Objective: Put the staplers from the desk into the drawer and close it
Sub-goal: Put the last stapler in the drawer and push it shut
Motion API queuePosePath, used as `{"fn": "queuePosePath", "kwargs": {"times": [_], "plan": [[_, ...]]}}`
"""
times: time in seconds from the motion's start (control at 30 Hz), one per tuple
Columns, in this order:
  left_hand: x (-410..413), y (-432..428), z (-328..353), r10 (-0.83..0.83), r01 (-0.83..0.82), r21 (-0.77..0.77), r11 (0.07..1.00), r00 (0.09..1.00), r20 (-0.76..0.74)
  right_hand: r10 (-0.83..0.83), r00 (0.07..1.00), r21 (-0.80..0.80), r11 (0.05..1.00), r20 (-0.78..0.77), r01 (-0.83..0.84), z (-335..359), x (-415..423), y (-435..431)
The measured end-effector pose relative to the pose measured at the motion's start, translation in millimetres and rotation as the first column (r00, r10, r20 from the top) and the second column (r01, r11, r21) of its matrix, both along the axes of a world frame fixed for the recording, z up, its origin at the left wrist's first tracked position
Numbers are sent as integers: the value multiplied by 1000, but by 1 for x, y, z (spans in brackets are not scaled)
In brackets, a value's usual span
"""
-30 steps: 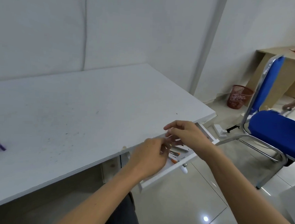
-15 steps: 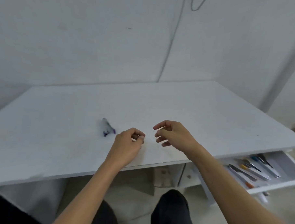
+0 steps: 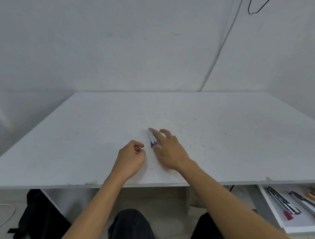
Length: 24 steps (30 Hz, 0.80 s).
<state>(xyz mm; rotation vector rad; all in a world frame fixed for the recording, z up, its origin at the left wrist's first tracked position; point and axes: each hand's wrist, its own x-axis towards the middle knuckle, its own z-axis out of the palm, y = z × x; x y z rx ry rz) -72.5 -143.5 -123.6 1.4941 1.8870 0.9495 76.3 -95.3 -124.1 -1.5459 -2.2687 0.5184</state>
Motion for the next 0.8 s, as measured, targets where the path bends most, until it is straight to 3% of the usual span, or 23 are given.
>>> {"fn": "queuePosePath", "kwargs": {"times": [0.07, 0.1, 0.27, 0.37, 0.53, 0.67, 0.73, 0.8], "plan": [[-1, 2, -1, -5, 5, -8, 1000, 1000, -18, 53, 971, 91, 993, 233, -76, -11, -9, -2], [0, 2, -2, -9, 9, -10, 1000, 1000, -28, 40, 963, 131, 988, 267, -77, -15, -10, -3], [11, -1, -6, -32, 31, -27, 999, 998, -59, -100, 984, 364, 930, 149, 40, -20, 10, -8], [27, -1, -7, -67, 64, -31, 997, 995, -76, -213, 969, 369, 916, 121, 156, -15, 36, -15], [76, -3, -5, -158, 156, -29, 987, 986, -58, -315, 948, 199, 933, 46, 300, -3, 89, -25], [123, -3, -4, -265, 262, -48, 964, 963, -56, -390, 916, -110, 919, -93, 380, 19, 136, -32], [149, -1, -3, -320, 317, -62, 946, 946, -47, -479, 833, -302, 866, -277, 398, 28, 164, -38], [173, 1, -3, -367, 363, -73, 929, 929, -42, -562, 654, -490, 812, -507, 318, 29, 189, -47]]}}
